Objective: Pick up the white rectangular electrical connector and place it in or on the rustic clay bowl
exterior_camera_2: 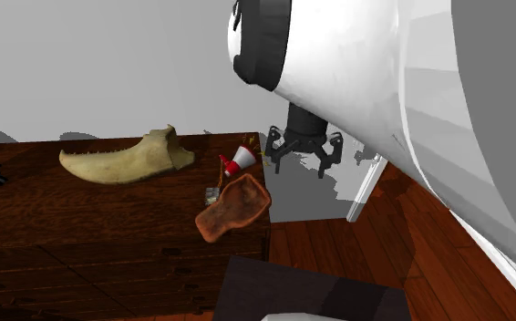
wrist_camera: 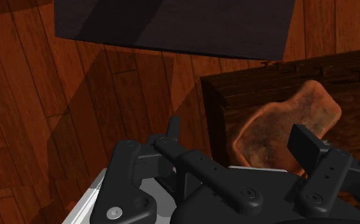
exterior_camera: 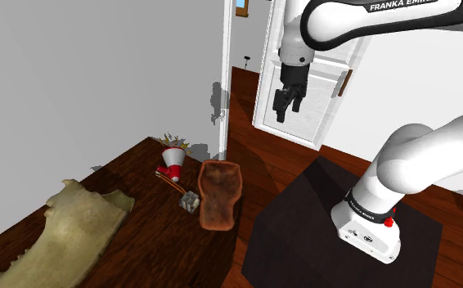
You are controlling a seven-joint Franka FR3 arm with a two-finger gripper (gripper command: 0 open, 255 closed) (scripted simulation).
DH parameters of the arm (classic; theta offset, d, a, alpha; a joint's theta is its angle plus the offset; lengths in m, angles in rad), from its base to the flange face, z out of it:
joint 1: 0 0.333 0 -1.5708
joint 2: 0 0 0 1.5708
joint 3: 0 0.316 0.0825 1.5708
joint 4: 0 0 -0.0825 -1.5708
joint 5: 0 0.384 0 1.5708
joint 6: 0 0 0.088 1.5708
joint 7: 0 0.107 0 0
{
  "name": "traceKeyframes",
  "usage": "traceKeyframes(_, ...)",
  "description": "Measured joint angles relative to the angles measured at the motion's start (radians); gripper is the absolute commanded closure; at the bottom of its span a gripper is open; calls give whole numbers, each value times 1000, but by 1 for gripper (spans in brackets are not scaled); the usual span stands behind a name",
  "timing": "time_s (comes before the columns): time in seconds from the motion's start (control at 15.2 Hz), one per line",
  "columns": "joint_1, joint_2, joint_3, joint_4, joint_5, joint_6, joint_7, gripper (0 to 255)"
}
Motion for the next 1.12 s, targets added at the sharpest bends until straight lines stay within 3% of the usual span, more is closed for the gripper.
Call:
traceKeyframes(0.53,28,272,104,49,16,241,72,0)
traceKeyframes(1.12,54,618,194,206,-71,437,194,0)
